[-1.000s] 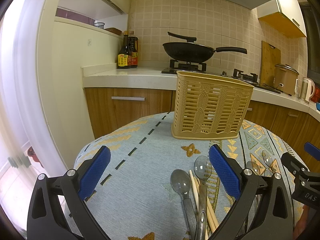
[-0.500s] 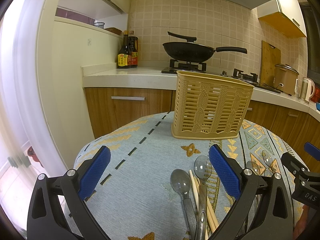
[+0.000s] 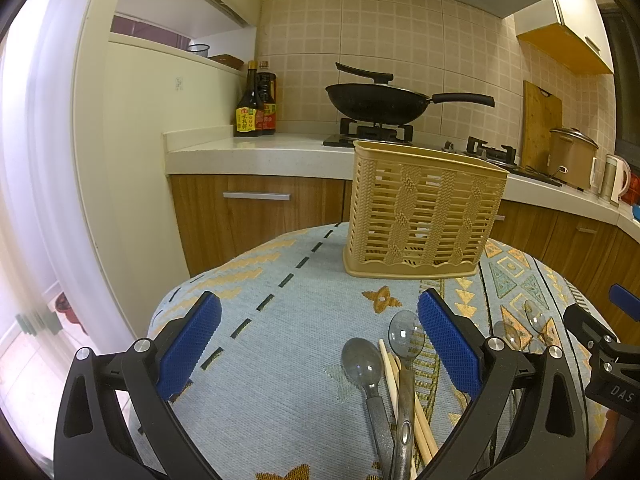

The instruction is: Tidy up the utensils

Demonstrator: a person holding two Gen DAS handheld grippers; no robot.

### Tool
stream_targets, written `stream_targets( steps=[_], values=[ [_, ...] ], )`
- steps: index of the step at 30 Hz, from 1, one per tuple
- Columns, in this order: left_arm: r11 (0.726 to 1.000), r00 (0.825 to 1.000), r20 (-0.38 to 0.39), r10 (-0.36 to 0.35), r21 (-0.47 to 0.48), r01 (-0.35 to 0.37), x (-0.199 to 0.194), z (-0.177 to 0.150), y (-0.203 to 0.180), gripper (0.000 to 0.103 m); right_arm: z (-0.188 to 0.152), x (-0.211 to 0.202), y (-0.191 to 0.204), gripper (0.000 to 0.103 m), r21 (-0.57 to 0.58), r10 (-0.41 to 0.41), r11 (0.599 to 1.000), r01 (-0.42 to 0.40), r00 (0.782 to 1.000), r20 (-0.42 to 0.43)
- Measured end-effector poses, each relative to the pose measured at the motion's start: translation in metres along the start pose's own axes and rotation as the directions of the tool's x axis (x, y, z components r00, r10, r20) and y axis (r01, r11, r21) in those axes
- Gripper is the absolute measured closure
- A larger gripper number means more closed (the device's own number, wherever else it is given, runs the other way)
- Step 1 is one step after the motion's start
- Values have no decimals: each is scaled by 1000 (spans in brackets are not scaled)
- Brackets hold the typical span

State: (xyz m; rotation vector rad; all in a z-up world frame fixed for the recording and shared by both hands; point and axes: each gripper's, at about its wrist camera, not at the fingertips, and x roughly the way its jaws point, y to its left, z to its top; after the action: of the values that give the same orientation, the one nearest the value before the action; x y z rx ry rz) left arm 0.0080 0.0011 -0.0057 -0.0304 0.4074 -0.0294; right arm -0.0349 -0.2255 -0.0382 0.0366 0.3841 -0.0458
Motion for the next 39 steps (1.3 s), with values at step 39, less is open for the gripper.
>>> stream_targets(
  steps=[39],
  values=[
    [985, 984, -103, -148, -102, 137, 2, 9, 45, 8, 5, 0, -2, 6, -90, -26, 996, 18, 997, -79]
  ],
)
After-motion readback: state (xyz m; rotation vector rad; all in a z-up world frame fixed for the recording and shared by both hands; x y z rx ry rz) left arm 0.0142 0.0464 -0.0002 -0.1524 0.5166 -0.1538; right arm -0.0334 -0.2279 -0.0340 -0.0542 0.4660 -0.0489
